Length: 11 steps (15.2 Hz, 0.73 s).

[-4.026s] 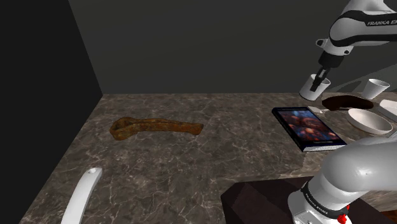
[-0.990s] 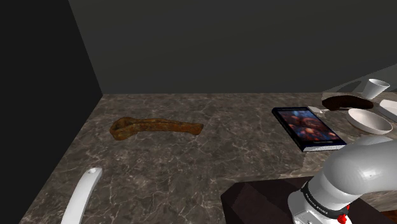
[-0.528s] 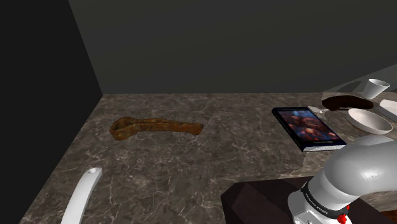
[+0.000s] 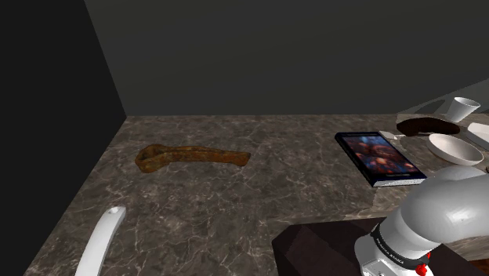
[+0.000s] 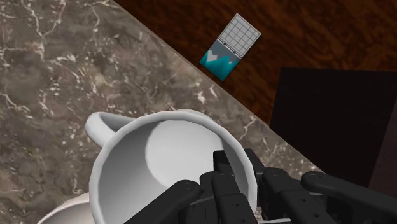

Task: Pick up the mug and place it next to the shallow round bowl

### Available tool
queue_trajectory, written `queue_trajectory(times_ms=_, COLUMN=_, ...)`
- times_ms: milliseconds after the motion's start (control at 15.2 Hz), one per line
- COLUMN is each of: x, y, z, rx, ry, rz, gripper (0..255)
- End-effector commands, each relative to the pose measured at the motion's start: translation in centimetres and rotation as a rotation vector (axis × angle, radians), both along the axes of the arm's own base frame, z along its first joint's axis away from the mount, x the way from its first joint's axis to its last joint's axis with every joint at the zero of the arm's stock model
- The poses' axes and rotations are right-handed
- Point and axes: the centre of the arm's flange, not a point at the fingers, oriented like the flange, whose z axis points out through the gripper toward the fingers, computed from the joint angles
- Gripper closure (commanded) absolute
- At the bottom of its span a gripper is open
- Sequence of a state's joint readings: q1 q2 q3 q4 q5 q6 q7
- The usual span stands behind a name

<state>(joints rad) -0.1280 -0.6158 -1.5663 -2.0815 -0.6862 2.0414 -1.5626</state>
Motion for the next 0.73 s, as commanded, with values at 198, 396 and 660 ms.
queue_trajectory(times_ms=198, x=0.0, y=0.1, z=-2.7, rx=-0.001, ry=0.0, rz=0.0, gripper=255)
queue_trajectory(times_ms=396, x=0.0, y=0.1, z=-3.7, rx=-0.001, ry=0.0, rz=0.0, gripper=255)
queue_trajectory(times_ms=660, x=0.0, y=0.1, z=-3.7, rx=-0.001, ry=0.0, rz=0.0, gripper=255)
